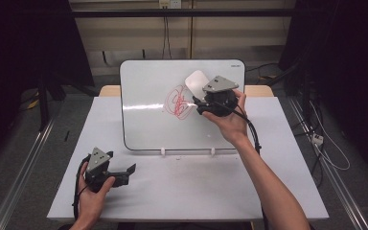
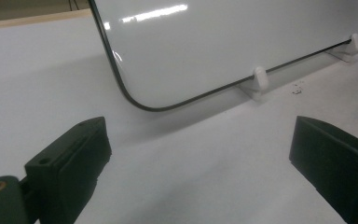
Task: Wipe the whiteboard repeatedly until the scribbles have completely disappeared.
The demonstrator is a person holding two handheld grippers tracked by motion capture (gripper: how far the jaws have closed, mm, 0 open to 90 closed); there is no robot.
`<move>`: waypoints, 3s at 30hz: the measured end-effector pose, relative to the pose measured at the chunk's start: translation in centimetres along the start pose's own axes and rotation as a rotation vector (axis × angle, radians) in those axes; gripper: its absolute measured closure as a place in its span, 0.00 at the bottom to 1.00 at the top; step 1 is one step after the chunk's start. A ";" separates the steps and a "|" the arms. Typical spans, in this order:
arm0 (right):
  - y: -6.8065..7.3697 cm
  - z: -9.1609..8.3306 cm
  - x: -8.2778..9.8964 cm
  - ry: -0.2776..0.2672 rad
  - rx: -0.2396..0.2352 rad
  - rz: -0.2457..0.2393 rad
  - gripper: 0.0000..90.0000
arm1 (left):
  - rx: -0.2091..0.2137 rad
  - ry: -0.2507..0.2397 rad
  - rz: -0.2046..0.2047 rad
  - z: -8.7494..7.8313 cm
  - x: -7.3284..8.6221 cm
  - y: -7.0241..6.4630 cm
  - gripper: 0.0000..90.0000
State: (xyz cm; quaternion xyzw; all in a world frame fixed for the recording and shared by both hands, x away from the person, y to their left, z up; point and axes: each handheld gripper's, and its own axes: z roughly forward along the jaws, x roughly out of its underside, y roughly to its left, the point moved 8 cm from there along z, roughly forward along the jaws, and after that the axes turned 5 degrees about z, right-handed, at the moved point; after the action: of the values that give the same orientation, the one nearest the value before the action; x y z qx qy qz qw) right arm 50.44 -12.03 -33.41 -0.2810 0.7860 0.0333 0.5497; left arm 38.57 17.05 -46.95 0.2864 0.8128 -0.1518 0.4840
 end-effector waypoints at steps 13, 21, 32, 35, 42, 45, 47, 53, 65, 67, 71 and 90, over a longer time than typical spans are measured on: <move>0.9 1.6 -0.9 0.018 0.000 -0.036 0.35 | 0.001 0.004 -0.007 -0.1 0.1 -0.1 0.05; 1.0 2.5 -0.8 0.035 0.015 -0.054 0.35 | 0.006 0.000 -0.005 0.1 0.0 -0.2 0.05; 1.4 3.6 -0.9 0.048 0.058 -0.096 0.35 | 0.007 -0.004 -0.004 -0.1 -0.1 -0.2 0.05; 1.3 3.9 -0.8 0.053 0.079 -0.107 0.35 | 0.008 -0.006 -0.007 -0.1 0.0 -0.2 0.05; 1.4 4.6 -0.4 0.075 0.126 -0.141 0.35 | 0.006 -0.003 -0.001 -0.1 0.0 -0.2 0.05; 1.5 4.7 -0.4 0.078 0.140 -0.146 0.35 | 0.008 -0.004 0.002 -0.1 -0.1 -0.2 0.05; 1.5 4.7 -0.4 0.080 0.146 -0.150 0.35 | 0.009 -0.003 -0.001 -0.1 -0.1 -0.2 0.05; 1.6 4.7 -0.4 0.082 0.161 -0.153 0.35 | 0.009 -0.008 -0.012 -0.3 -0.1 -0.1 0.05; 2.2 4.8 -0.1 0.095 0.158 -0.175 0.35 | 0.001 -0.013 -0.028 -0.3 -0.1 0.3 0.05; 2.5 4.9 0.0 0.096 0.156 -0.175 0.35 | 0.004 -0.009 -0.028 -0.3 0.0 0.3 0.05; 3.1 4.9 0.3 0.104 0.148 -0.189 0.35 | 0.002 -0.010 -0.024 -0.3 -0.1 0.2 0.05; 5.9 4.9 1.9 0.106 0.111 -0.205 0.35 | 0.006 -0.002 -0.013 0.0 0.0 -0.1 0.05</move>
State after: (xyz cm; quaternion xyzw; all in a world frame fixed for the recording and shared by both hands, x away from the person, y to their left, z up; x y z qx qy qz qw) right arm 51.34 -6.09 -38.49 -0.3304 0.7817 -0.0818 0.5225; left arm 38.50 16.99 -46.92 0.2823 0.8136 -0.1576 0.4832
